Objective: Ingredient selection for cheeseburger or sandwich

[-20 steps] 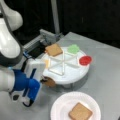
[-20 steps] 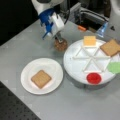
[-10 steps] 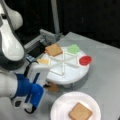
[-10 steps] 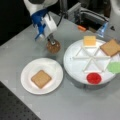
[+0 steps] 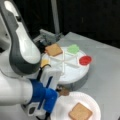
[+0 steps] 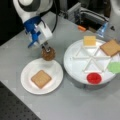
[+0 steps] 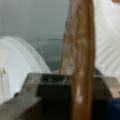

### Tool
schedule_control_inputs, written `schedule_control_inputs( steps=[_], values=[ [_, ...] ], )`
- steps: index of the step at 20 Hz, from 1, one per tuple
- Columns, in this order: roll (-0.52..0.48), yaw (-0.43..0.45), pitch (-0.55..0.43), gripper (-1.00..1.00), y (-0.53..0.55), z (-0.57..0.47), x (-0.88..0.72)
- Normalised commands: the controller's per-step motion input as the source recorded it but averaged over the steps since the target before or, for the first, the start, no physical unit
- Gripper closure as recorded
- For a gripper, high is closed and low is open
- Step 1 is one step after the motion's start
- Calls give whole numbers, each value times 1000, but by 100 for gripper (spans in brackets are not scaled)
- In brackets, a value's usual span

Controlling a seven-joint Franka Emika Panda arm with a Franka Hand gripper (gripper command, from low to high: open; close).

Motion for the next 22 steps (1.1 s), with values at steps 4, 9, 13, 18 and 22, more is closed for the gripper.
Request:
schedule_control_inputs(
  steps=[4, 9, 13, 18, 22],
  values=[
    [96, 517, 57, 100, -525, -202, 591],
    [133, 391, 81, 100, -443, -96, 286],
    [129, 325, 0, 100, -247, -93, 243],
    [96, 289, -30, 100, -132, -90, 301],
    [77, 238, -54, 100, -83, -114, 392]
  ],
)
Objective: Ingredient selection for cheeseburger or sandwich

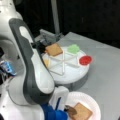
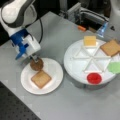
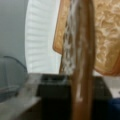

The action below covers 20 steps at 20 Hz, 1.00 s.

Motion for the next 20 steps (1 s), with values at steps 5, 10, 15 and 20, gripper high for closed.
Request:
schedule_control_inputs(
  steps=[5, 10, 15, 20],
  values=[
    [109, 203, -59, 100, -127, -68, 394],
    [125, 197, -55, 100, -211, -85, 393],
    [120, 213, -67, 100, -258, -120, 444],
    [93, 206, -57, 100, -260, -64, 399]
  ],
)
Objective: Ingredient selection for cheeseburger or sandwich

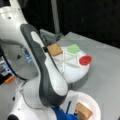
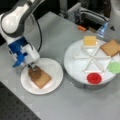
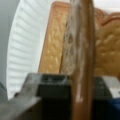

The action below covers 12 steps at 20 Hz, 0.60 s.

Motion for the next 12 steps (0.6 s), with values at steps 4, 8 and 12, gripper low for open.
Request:
schedule_control_inputs(
  steps=[4, 8, 12],
  values=[
    [94, 173, -39, 100, -169, -6, 291],
    [47, 174, -6, 100, -101, 1, 222],
    [-18, 197, 26, 100, -49, 0, 185]
  ],
)
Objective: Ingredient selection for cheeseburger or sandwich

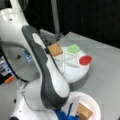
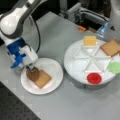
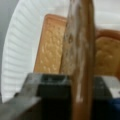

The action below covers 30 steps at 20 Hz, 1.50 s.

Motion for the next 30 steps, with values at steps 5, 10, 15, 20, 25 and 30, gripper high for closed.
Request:
schedule_control_inputs(
  steps=[5, 10, 15, 20, 25, 30],
  values=[
    [-30, 182, 30, 100, 9, -8, 139],
    [-47, 166, 33, 100, 34, -12, 97],
    [-75, 155, 32, 100, 24, -8, 68],
    [-167, 187, 26, 100, 68, -17, 4],
    [-331, 214, 5, 100, 138, -17, -46],
    [-302, 152, -28, 100, 162, 25, -42]
  ],
)
